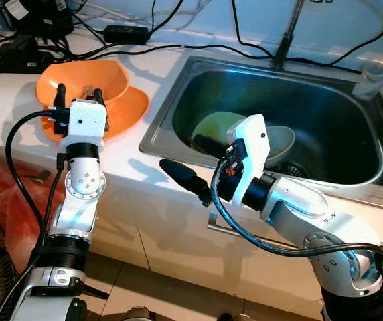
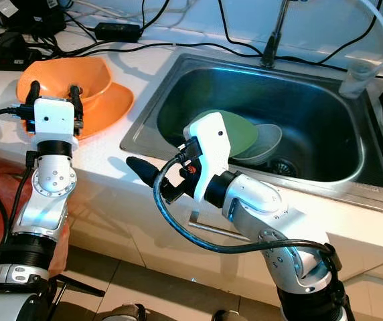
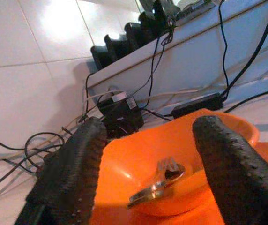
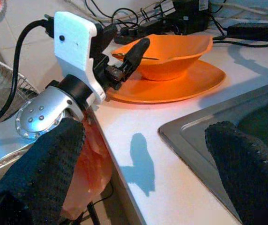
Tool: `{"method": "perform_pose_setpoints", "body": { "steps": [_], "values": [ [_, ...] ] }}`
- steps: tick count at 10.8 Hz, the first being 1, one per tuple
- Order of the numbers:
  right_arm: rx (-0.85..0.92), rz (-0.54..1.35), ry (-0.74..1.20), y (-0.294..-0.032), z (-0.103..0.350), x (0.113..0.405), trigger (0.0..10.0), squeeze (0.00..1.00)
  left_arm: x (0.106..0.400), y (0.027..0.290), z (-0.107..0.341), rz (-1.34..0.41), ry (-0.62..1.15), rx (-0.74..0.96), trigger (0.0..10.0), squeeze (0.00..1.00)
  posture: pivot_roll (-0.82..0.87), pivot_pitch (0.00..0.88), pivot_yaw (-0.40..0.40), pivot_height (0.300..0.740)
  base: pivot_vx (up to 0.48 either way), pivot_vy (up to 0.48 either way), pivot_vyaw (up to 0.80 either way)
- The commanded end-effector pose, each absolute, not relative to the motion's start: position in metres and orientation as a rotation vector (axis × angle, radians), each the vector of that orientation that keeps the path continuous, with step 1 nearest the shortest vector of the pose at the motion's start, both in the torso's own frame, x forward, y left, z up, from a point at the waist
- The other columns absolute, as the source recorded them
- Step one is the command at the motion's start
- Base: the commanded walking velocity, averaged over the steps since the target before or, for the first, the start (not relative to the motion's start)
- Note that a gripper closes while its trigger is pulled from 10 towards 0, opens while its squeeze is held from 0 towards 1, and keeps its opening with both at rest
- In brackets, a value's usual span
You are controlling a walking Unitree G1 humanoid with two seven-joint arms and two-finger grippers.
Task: Kitchen organization
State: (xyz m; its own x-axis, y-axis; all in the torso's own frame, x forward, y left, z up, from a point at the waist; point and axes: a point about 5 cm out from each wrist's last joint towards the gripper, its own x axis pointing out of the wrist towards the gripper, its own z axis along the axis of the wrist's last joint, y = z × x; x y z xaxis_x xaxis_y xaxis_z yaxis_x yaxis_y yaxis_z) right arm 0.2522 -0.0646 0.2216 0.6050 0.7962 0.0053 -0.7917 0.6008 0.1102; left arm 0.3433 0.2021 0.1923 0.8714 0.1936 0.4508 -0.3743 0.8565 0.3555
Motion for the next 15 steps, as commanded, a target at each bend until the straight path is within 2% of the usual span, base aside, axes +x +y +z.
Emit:
{"method": "perform_pose_setpoints", "body": {
  "steps": [1, 2, 3, 5, 6, 7, 15],
  "values": [
    [0.097, 0.926, 0.037, -0.065, 0.224, 0.252, 10.0, 0.0, 0.347, 0.203, 0.193, 0.329, -0.411, 0.457, 10.0, 1.0, -0.04, 0.097, -0.028, 0.74, 0.0, 0.0, 0.0],
    [0.096, 0.926, 0.038, -0.065, 0.223, 0.252, 10.0, 0.0, 0.349, 0.203, 0.191, 0.333, -0.399, 0.46, 10.0, 1.0, -0.04, 0.097, -0.029, 0.74, 0.0, 0.0, 0.0],
    [0.094, 0.927, 0.037, -0.065, 0.224, 0.251, 10.0, 0.0, 0.35, 0.202, 0.19, 0.327, -0.393, 0.458, 10.0, 0.0, -0.04, 0.097, -0.029, 0.74, 0.0, 0.0, 0.0],
    [0.091, 0.926, 0.037, -0.065, 0.224, 0.252, 10.0, 0.0, 0.353, 0.203, 0.185, 0.316, -0.365, 0.428, 10.0, 0.0, -0.05, 0.1, -0.031, 0.74, 0.0, 0.0, 0.0],
    [0.09, 0.925, 0.038, -0.065, 0.224, 0.251, 10.0, 0.0, 0.354, 0.203, 0.184, 0.305, -0.361, 0.414, 2.8, 0.0, -0.05, 0.101, -0.031, 0.74, 0.0, 0.0, 0.0],
    [0.09, 0.924, 0.039, -0.065, 0.224, 0.251, 10.0, 0.0, 0.355, 0.202, 0.184, 0.297, -0.363, 0.405, 0.0, 0.0, -0.05, 0.101, -0.03, 0.74, 0.0, 0.0, 0.0],
    [0.086, 0.917, 0.039, -0.067, 0.224, 0.252, 10.0, 0.0, 0.357, 0.203, 0.183, 0.3, -0.368, 0.391, 0.0, 0.0, -0.06, 0.099, -0.03, 0.74, 0.0, 0.0, 0.0]
  ]
}}
